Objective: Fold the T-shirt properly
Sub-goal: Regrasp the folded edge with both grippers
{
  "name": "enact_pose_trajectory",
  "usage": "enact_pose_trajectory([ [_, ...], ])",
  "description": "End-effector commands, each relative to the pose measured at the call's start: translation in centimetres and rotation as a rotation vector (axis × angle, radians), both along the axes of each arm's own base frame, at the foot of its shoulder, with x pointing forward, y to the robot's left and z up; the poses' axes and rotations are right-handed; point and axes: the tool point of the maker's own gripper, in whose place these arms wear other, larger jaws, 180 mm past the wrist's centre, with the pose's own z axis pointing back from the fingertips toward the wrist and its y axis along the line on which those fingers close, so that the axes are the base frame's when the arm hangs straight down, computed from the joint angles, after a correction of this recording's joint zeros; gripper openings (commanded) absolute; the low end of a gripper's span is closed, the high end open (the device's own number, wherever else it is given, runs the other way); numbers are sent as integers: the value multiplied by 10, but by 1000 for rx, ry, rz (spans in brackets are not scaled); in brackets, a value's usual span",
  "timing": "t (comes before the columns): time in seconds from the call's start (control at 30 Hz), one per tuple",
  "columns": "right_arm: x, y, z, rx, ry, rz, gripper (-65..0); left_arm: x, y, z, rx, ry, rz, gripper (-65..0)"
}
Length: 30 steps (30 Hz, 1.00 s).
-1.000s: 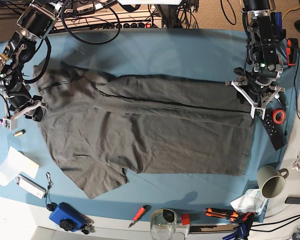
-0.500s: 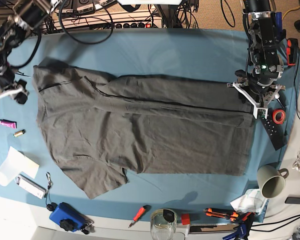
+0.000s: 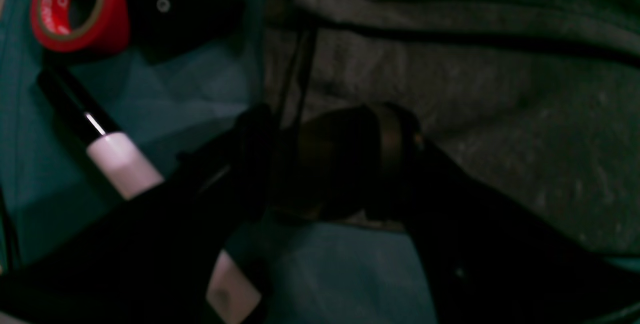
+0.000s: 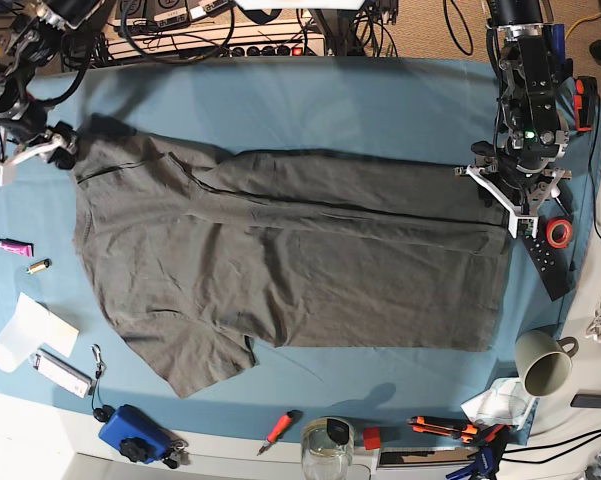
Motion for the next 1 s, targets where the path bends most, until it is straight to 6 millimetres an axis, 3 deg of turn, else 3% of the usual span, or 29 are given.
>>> enact_pose_trajectory([
  [0.0, 5, -1, 9, -10, -37, 5, -440, -5, 2, -3, 6, 37, 0, -362],
  [0.17, 4, 16, -6, 36, -27, 9, -440, -5, 0, -3, -10, 34, 0, -362],
  [0.43, 0, 39, -58, 102, 83, 21, -440, -5, 0, -4, -9, 37, 0, -362],
  [0.63, -2, 43, -63, 114, 105, 34, -441, -5, 0, -3, -9, 37, 1, -362],
  [0.7, -4, 44, -64, 117, 116, 41, -502, -5, 0, -4, -10, 37, 1, -367],
  [0.8, -5, 45, -64, 119, 124, 43, -650, -5, 0, -4, -10, 38, 2, -478],
  [0.87, -5, 42, -63, 112, 123, 44, -650, -5, 0, -4, -10, 37, 2, -620],
  [0.9, -4, 40, -61, 105, 120, 46, -650, -5, 1, -4, -9, 37, 6, -650],
  [0.97, -1, 38, -54, 88, 106, 54, -650, -5, 2, -3, -9, 36, 14, -650],
])
